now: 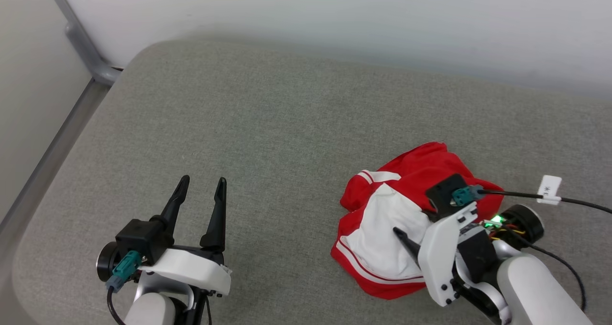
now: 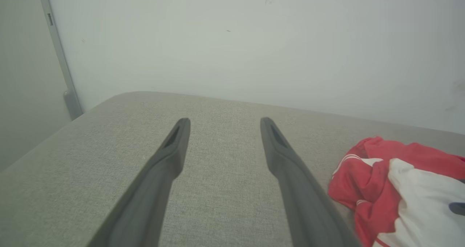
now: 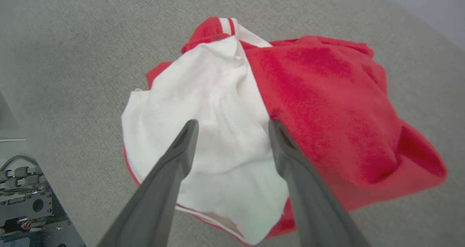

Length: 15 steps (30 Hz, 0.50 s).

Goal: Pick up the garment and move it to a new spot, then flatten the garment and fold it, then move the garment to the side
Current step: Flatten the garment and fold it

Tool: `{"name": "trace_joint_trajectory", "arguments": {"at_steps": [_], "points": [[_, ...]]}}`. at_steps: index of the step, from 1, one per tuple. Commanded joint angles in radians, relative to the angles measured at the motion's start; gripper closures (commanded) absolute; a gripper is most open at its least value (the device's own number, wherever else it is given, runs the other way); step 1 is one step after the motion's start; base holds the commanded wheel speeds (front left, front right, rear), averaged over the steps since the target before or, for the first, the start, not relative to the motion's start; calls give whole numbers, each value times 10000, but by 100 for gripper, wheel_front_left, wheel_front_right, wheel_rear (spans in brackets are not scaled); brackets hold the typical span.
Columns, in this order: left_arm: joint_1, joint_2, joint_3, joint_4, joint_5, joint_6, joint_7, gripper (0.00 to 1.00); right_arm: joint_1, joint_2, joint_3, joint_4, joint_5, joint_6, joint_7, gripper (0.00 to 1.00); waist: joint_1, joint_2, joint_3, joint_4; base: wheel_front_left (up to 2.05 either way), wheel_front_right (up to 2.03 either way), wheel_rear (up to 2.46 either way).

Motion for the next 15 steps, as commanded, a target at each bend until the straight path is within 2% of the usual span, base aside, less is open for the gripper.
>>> {"name": "trace_joint_trajectory", "arguments": {"at_steps": [1, 2, 3, 5, 9, 15], "points": [[-110, -71, 47, 40, 94, -57, -17, 0, -243, -2, 216, 105, 216, -3, 128, 0, -1, 0, 127, 103, 0, 0, 0], [-142, -97, 72, 63, 112, -80, -17, 0, -341, -38, 345, 214, 291, -3, 254, 0, -1, 0, 166, 125, 0, 0, 0], [-176, -126, 107, 90, 126, -86, -19, 0, -426, -125, 466, 303, 335, -3, 368, 13, -1, 0, 179, 140, 0, 0, 0], [-182, -197, 154, 140, 203, -148, -17, 0, -544, -159, 601, 376, 513, -3, 437, 100, -1, 0, 178, 158, 0, 0, 0], [-169, -265, 255, 240, 284, -203, -17, 0, -703, -284, 820, 216, 699, -3, 252, 100, -1, 0, 107, 121, 0, 0, 0], [63, -289, 346, 382, 401, -265, -19, 0, -1020, -152, 462, -412, 429, -4, -907, 100, -1, 0, -225, -237, 0, 0, 0]]}}
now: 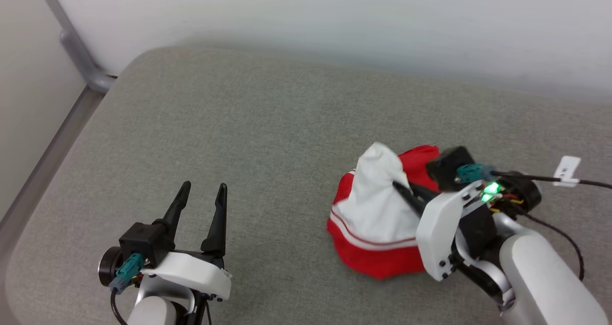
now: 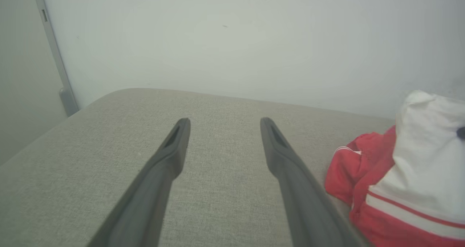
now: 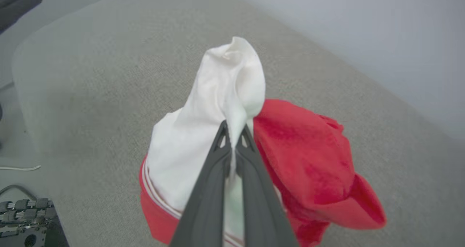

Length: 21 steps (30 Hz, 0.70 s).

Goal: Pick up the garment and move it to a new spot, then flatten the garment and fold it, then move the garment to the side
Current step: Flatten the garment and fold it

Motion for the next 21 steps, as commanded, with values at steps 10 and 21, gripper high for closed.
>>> {"name": "trace_joint_trajectory", "arguments": {"at_steps": [10, 21], "points": [[227, 16, -28, 119, 132, -82, -19, 0, 1219, 1151, -3974, -244, -726, -5, -964, 100, -1, 0, -468, -883, 0, 0, 0], [181, 69, -139, 295, 71, -89, -19, 0, 3441, 2047, -7894, 1653, -1296, -6, -1718, 100, -1, 0, -328, -1343, 0, 0, 0]]}}
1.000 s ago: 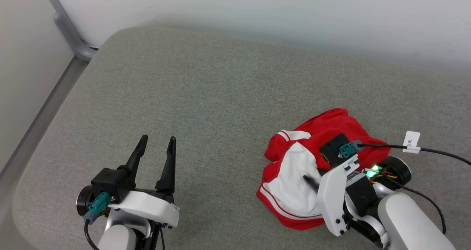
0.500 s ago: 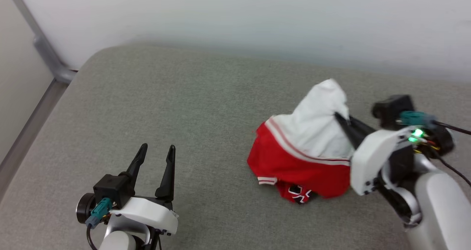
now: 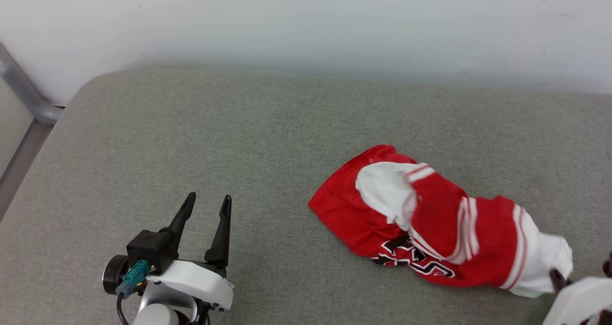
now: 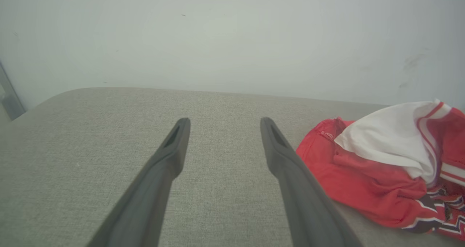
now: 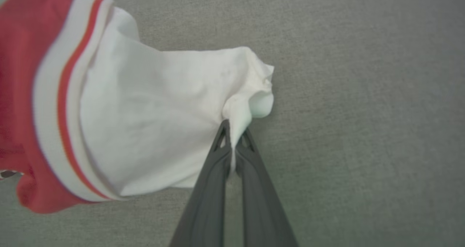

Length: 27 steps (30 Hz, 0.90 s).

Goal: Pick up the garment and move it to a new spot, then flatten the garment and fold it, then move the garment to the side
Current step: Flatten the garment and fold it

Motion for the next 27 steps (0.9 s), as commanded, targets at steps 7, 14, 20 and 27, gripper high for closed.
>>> {"name": "trace_joint_trajectory", "arguments": {"at_steps": [7, 14, 20, 27], "points": [[-52, 73, -67, 60, -9, -14, -17, 0, -81, 39, -786, 1318, -357, -5, -1470, 0, 0, 0, 52, -48, 0, 0, 0], [85, 74, -114, 193, 4, -19, -17, 0, -532, 42, -884, 1480, -634, -5, -3935, 0, 0, 0, -154, 32, 0, 0, 0], [318, 41, -84, 325, 63, -20, -17, 0, -334, 43, -31, 796, -740, -5, -5459, 0, 0, 0, -560, 81, 0, 0, 0], [427, 108, -25, 469, 125, 26, -17, 0, 472, 44, 1166, -654, -775, -5, -5398, 0, 0, 0, -764, 113, 0, 0, 0]]}}
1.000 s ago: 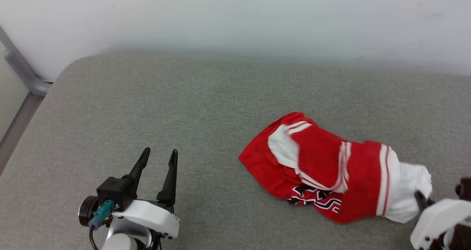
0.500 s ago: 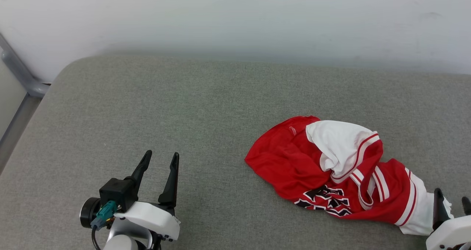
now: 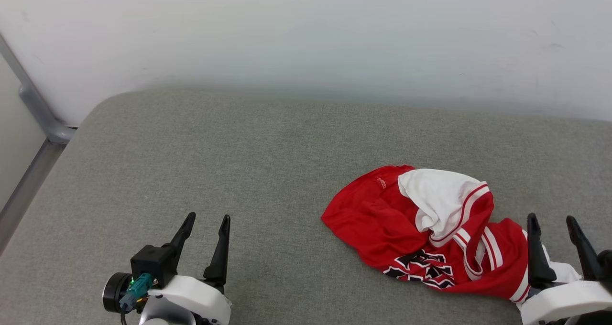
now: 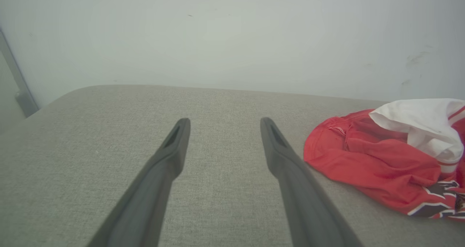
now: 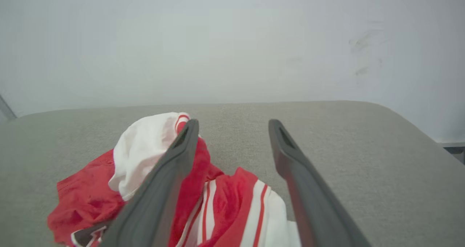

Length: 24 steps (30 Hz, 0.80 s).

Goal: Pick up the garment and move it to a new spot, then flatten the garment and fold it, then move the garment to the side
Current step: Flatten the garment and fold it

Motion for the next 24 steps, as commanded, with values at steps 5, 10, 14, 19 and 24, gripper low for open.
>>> {"name": "trace_joint_trajectory", "arguments": {"at_steps": [5, 10, 14, 19, 24], "points": [[55, 67, 53, 149, 75, 56, -17, 0, 770, -4, 486, -1092, -7, -3, 354, 0, 0, -1, -61, -8, 0, 0, 0], [6, 146, 95, 266, 67, 99, -17, 0, 1393, -5, 783, -2159, 203, -4, 725, 0, 0, -1, -118, -81, 0, 0, 0], [-104, 202, 136, 354, 34, 144, -17, 0, 1771, -6, 798, -2749, 544, -4, 931, 0, 0, -1, -159, -173, 0, 0, 0], [-190, 251, 42, 458, 43, 133, 4, 0, 1995, -5, 878, -2962, 662, -4, 1064, 0, 0, -1, -164, -311, 0, 0, 0], [-753, 336, -648, 618, -40, 33, 667, 0, 1872, -6, 929, -3055, 698, -4, 1176, 0, 0, -1, 0, -418, 0, 0, 0]]}}
